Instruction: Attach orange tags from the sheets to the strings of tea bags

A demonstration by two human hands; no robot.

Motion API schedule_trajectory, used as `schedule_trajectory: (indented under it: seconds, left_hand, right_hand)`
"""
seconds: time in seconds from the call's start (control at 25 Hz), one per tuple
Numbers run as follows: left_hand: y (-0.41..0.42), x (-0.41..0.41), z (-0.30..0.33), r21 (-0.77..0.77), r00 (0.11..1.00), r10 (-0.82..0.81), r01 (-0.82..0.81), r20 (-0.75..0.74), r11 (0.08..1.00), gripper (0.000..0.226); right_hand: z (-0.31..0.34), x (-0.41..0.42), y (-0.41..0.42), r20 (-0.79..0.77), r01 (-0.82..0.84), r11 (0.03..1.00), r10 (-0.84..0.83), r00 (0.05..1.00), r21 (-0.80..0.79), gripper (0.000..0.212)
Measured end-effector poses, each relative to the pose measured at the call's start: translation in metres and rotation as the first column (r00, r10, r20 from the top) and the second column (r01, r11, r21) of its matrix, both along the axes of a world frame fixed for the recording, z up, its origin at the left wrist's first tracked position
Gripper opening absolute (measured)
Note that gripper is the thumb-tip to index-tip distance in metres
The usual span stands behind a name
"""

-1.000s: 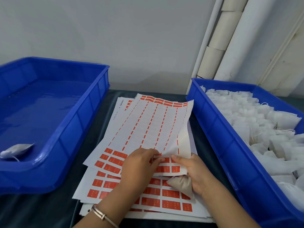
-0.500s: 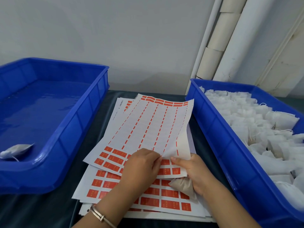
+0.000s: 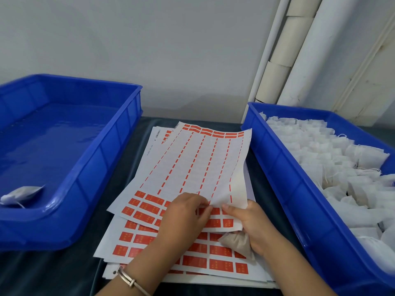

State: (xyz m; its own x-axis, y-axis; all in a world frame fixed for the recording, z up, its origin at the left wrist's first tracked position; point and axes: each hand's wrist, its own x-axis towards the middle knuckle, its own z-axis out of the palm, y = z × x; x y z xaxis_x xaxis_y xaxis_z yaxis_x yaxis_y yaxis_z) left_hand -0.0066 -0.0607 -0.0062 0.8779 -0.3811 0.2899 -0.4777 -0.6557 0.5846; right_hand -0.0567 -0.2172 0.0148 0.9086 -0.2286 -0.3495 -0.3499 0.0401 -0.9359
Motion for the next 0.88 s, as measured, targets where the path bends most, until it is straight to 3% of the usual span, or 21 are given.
schedule_trajectory:
  seconds: [0.24,0.44,0.6,0.8,0.88]
  left_hand:
    - [-0.0001,-0.0009,0.0031,-0.009,0.992,-0.027,0.029,0.124,1.000,0.028]
    - [-0.0027,0.0011,0.0018,-0.090,0.996,0.015,-0.023,-0.091,0.996,0.024]
    - [-0.0053,0.0055,0.0059,-0.188,0.955,0.076,-0.134,-0.287,0.973,0.006]
    - [-0.0035,0.0022,0.0089,-0.195,0.960,0.063,-0.119,-0.271,0.974,0.004]
    - [-0.0033,-0.0015,0.0069,-0.168,0.972,0.029,-0.069,-0.232,0.983,0.017]
  right_hand:
    - [-0.0010,0.0010,0.0012,0.017,0.017,0.999,-0.016,1.000,-0.051,0.019]
    - [-0.0029,-0.0002,-0.0002,0.004,0.009,0.998,-0.009,1.000,-0.060,0.019]
    - [-0.0028,-0.0009,-0.0006,-0.009,0.009,0.999,-0.009,1.000,-0.032,0.019]
    - [-0.0033,-0.0016,0.0000,0.002,0.010,1.000,-0.010,1.000,0.002,0.021]
    - [-0.0024,-0.0012,0.0001,0.005,0.009,1.000,-0.009,1.000,0.013,0.022]
